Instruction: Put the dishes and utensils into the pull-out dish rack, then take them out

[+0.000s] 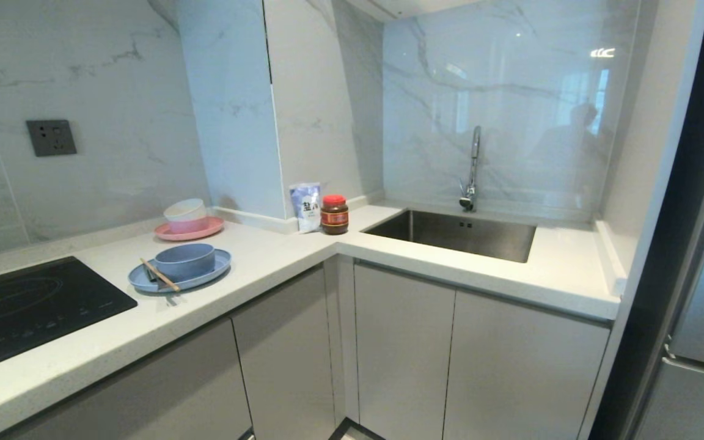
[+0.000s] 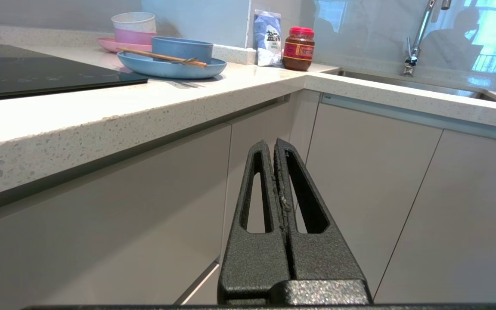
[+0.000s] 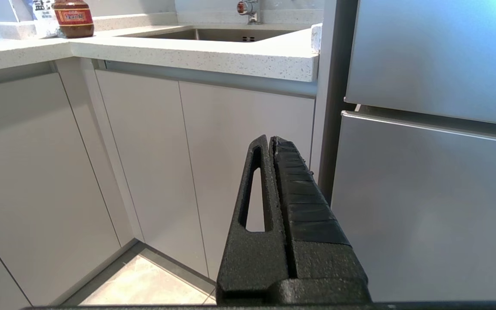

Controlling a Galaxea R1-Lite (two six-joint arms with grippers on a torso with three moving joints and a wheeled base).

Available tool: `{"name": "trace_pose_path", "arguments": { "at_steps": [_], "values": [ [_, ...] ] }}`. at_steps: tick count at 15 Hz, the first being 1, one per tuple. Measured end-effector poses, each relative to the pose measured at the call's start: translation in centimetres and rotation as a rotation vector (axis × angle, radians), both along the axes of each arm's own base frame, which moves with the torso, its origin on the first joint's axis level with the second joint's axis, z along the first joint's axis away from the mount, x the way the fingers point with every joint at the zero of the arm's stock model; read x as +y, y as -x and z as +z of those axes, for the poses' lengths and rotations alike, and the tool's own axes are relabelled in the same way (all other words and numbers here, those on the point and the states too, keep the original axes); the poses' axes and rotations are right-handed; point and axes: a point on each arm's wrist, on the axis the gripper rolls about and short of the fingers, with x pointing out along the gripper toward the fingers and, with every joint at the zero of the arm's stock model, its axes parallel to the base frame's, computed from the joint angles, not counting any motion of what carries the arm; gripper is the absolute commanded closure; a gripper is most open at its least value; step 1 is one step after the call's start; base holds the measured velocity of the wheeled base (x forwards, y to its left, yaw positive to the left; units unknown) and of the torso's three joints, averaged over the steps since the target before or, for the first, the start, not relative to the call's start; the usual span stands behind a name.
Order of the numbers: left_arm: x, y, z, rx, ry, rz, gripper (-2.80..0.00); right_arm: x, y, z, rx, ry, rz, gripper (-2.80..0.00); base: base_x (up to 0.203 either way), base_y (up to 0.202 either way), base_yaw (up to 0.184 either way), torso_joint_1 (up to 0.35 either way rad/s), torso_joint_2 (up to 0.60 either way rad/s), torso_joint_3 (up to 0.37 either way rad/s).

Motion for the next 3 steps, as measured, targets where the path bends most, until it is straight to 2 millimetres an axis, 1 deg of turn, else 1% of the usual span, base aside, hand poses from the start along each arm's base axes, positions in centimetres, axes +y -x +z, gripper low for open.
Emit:
{"name": "trace_pose_path", "arguments": {
  "at_steps": [3],
  "values": [
    [0.00,0.00,0.00,0.000,0.000,0.000,0.00,0.00,0.00,0.00,0.000,0.000,0.000,0.00,0.000,0.000,0.000,0.000,0.00,0.000]
  ]
}}
